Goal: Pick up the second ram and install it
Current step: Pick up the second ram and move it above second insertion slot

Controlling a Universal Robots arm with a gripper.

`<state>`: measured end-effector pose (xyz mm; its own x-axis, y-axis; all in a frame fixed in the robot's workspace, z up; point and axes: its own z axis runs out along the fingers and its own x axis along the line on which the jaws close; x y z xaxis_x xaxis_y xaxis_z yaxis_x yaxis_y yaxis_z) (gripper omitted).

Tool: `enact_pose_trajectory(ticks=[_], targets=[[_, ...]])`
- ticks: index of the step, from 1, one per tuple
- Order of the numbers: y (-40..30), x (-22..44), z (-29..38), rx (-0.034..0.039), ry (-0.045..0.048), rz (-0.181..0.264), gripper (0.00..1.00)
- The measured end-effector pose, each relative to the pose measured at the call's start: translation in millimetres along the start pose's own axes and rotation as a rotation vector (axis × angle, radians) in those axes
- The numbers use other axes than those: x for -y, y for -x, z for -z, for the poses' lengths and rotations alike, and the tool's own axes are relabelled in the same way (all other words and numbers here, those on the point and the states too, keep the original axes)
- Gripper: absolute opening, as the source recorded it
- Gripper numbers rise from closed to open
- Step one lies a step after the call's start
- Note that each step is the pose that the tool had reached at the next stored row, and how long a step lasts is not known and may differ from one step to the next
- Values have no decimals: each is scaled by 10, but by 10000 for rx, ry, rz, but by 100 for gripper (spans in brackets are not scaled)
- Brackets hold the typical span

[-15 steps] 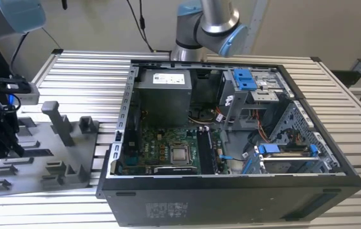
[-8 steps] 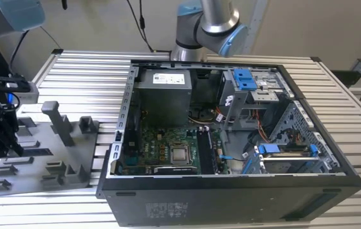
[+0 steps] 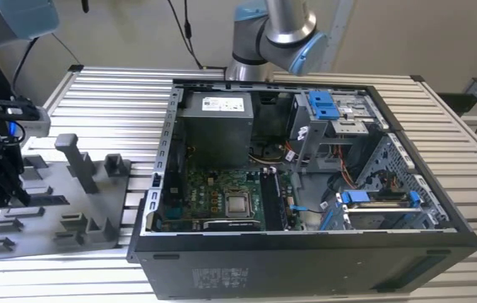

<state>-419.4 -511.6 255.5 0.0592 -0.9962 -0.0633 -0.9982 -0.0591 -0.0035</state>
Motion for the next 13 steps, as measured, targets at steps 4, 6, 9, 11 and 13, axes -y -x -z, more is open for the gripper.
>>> enact_pose_trajectory(ticks=[4, 6, 9, 11, 13], targets=[[1, 0, 17, 0, 1, -1, 14], [2, 0, 27, 0, 1, 0, 14], [3, 0, 47, 0, 1, 0, 14], [5, 0, 71, 0, 0, 0, 14], [6, 0, 102, 0, 0, 0, 14]])
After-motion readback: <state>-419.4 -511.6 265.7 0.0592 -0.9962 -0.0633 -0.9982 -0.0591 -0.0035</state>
